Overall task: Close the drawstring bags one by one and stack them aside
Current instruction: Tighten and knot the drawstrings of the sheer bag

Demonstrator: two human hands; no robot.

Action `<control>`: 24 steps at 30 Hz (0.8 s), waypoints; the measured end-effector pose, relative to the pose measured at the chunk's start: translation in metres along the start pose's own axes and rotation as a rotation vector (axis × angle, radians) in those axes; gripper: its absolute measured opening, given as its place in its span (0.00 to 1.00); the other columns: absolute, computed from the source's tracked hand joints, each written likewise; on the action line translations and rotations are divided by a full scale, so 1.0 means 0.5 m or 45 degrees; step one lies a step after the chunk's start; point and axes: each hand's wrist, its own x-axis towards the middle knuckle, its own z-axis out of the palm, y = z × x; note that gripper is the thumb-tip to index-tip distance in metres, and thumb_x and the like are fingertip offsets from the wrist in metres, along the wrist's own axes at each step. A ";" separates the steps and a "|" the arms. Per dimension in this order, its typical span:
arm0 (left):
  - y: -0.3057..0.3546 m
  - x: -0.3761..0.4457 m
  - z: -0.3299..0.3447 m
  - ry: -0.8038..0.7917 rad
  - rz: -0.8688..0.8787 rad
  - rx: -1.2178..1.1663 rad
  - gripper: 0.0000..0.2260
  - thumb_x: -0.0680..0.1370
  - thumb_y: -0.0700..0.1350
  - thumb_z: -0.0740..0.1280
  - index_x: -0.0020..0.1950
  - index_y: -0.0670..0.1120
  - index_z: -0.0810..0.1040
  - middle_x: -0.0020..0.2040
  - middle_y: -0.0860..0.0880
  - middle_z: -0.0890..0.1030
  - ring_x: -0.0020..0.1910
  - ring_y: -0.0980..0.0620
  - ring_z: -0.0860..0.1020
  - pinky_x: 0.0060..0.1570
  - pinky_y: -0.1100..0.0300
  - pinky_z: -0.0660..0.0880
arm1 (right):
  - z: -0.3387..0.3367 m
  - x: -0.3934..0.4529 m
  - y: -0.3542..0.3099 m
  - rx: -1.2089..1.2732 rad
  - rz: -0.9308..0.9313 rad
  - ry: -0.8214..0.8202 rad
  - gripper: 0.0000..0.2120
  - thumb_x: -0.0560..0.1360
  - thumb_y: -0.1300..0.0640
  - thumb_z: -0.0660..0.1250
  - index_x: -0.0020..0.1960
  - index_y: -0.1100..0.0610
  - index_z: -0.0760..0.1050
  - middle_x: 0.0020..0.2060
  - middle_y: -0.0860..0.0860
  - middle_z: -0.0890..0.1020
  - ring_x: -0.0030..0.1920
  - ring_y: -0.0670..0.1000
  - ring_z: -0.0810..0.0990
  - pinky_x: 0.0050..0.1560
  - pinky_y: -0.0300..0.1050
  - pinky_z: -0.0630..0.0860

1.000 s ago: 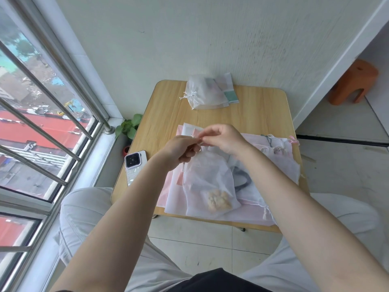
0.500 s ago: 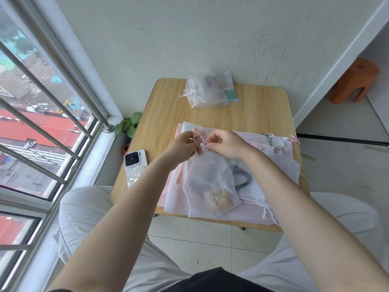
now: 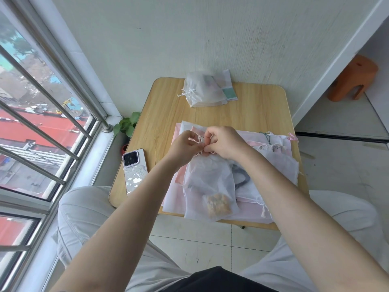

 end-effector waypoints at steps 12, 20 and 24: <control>0.012 -0.002 -0.030 -0.113 -0.107 -0.002 0.09 0.70 0.42 0.76 0.46 0.39 0.82 0.38 0.49 0.82 0.38 0.55 0.79 0.43 0.64 0.76 | 0.014 0.001 0.004 -0.053 -0.029 0.146 0.05 0.71 0.62 0.74 0.43 0.56 0.78 0.35 0.51 0.84 0.38 0.47 0.82 0.41 0.41 0.76; 0.029 -0.010 -0.013 0.085 -0.083 0.104 0.05 0.68 0.37 0.75 0.41 0.42 0.82 0.36 0.49 0.81 0.35 0.54 0.77 0.38 0.66 0.74 | 0.017 0.008 -0.004 -0.466 -0.100 0.050 0.06 0.76 0.61 0.67 0.51 0.56 0.82 0.45 0.52 0.83 0.47 0.53 0.80 0.45 0.44 0.74; 0.029 -0.010 -0.008 0.097 -0.003 0.177 0.06 0.70 0.39 0.75 0.40 0.47 0.79 0.42 0.48 0.84 0.42 0.53 0.81 0.47 0.61 0.77 | 0.029 0.020 0.000 -0.715 -0.116 -0.004 0.06 0.78 0.63 0.62 0.50 0.57 0.78 0.44 0.54 0.80 0.47 0.56 0.79 0.40 0.45 0.69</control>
